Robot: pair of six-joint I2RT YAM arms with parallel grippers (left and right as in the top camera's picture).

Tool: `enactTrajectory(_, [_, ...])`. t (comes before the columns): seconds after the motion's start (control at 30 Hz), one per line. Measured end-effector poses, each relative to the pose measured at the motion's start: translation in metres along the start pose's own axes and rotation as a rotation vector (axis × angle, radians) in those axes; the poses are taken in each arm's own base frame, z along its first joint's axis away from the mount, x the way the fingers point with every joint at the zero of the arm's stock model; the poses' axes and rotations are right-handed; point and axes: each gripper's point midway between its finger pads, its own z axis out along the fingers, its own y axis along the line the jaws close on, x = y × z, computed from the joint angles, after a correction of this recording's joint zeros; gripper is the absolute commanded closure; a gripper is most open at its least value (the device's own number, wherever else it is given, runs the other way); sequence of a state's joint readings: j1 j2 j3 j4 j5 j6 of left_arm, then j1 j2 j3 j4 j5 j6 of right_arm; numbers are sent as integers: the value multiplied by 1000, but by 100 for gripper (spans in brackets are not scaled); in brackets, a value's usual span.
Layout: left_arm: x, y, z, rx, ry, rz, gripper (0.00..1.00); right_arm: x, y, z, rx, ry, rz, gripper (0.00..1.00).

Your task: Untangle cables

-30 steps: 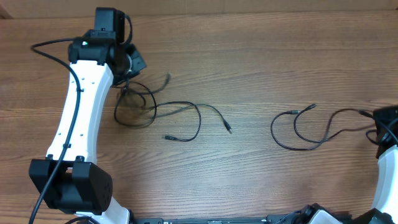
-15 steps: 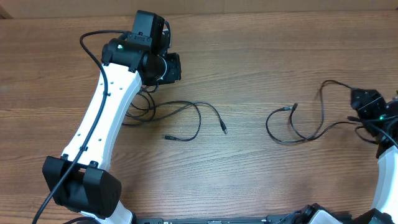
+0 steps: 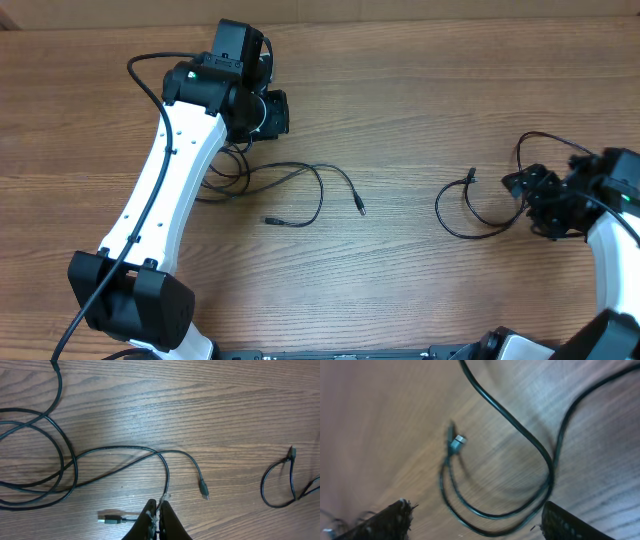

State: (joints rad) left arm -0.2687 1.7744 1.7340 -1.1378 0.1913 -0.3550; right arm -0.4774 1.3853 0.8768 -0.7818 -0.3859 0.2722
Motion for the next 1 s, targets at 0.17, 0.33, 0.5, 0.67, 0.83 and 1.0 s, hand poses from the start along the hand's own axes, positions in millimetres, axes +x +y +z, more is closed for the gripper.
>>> enactTrajectory(0.17, [2,1,0,-4,9,-2,95,12,-28,23,177,67,46,11])
enactTrajectory(0.33, [3,1,0,-4,11,-2,96,1,-53,37,296,34,116,23])
enactTrajectory(0.5, [3,1,0,-5,13,-3,96,-25,-54,42,301,-75,127,47])
enactTrajectory(0.67, [4,1,0,-4,14,-3,96,-43,-60,38,344,-160,128,55])
enactTrajectory(0.83, [4,1,0,-5,15,-3,96,-47,-69,34,400,-197,155,61])
enactTrajectory(1.0, [4,1,0,-5,15,-4,96,-46,-73,32,421,-201,174,91])
